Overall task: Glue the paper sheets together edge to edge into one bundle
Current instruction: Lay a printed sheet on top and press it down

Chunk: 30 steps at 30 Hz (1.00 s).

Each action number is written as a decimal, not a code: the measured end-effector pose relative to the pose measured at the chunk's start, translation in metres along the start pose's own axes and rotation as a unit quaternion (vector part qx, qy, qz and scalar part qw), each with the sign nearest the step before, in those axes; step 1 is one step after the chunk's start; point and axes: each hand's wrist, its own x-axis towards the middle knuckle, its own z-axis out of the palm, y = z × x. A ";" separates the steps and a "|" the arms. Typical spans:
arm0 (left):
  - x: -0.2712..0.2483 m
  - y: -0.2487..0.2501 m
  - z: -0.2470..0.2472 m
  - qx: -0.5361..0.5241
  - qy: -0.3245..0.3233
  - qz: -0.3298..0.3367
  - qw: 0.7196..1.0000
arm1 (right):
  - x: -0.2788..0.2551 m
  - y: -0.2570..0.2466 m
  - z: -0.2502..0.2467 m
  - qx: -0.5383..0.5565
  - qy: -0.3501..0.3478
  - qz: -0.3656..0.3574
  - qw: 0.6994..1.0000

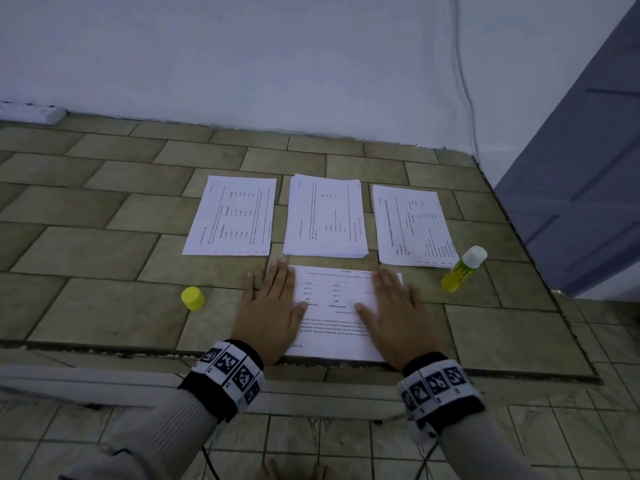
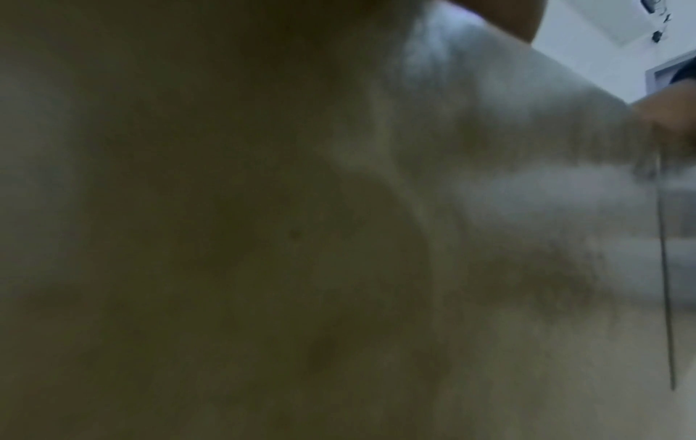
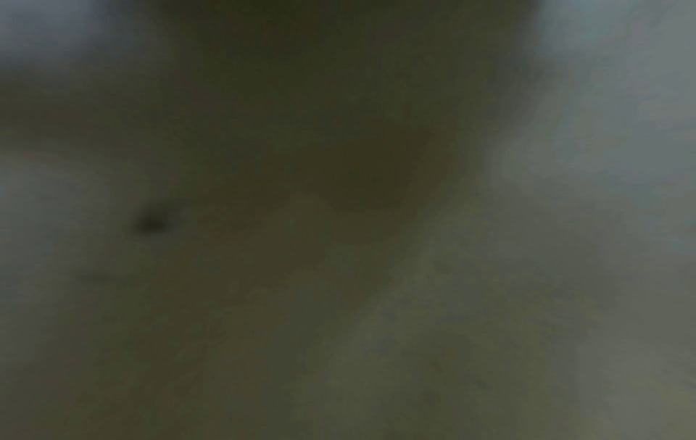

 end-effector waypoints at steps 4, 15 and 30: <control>0.000 -0.001 0.003 -0.004 0.002 0.002 1.000 | -0.008 0.017 -0.005 -0.009 0.007 0.036 0.999; 0.000 0.000 -0.003 0.019 -0.021 0.008 1.000 | 0.012 -0.078 0.007 0.043 -0.013 -0.102 0.994; 0.001 -0.001 -0.001 -0.009 -0.036 -0.008 0.999 | -0.010 0.031 -0.006 0.023 0.005 0.048 0.999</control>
